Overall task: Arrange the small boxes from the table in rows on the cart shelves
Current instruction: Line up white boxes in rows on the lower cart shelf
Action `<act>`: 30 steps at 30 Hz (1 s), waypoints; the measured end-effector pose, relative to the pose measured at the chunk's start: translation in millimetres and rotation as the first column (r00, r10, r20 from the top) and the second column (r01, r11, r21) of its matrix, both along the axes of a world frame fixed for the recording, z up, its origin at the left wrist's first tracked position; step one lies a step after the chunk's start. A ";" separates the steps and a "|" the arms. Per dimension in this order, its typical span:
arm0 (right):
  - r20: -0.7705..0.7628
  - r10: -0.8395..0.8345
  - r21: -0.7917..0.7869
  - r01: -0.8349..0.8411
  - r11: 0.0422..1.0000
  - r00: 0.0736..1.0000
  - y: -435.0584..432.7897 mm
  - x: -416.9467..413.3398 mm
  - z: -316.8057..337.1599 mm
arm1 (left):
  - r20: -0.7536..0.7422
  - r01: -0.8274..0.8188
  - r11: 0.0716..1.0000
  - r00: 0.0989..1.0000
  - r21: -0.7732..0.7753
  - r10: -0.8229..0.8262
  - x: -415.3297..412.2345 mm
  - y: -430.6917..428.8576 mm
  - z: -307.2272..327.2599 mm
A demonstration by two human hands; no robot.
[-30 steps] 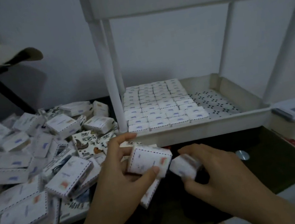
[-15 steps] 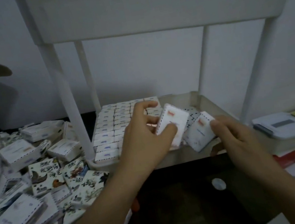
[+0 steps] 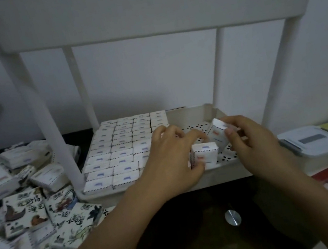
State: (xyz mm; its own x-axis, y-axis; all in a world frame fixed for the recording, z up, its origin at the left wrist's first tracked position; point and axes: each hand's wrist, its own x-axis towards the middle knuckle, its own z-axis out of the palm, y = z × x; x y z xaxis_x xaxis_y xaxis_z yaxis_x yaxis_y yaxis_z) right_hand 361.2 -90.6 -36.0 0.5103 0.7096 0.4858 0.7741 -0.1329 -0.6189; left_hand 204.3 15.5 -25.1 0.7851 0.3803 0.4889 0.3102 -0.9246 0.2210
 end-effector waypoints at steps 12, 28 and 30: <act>-0.123 0.257 -0.086 -0.269 0.959 0.958 20.8 4.2 2.4 | -0.016 -0.029 0.994 0.999 0.102 0.031 -11.7 4.1 -2.8; 0.148 0.202 -0.429 -0.121 0.895 0.968 19.3 -23.6 5.4 | 0.085 -0.176 0.979 0.979 -0.104 0.185 -110.4 1.5 -7.9; 0.220 0.147 -0.392 -0.050 0.919 0.964 14.9 -32.3 6.0 | 0.104 -0.196 0.974 0.973 -0.112 0.207 -122.0 -0.3 -7.1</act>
State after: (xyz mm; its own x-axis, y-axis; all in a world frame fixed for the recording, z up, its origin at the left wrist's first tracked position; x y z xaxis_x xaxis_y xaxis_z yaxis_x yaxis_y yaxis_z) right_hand 329.0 -75.6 -30.0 0.3304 0.9048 0.2685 0.9139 -0.2355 -0.3308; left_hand 82.3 15.2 -32.1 0.6283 0.5763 0.5226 0.4549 -0.8171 0.3541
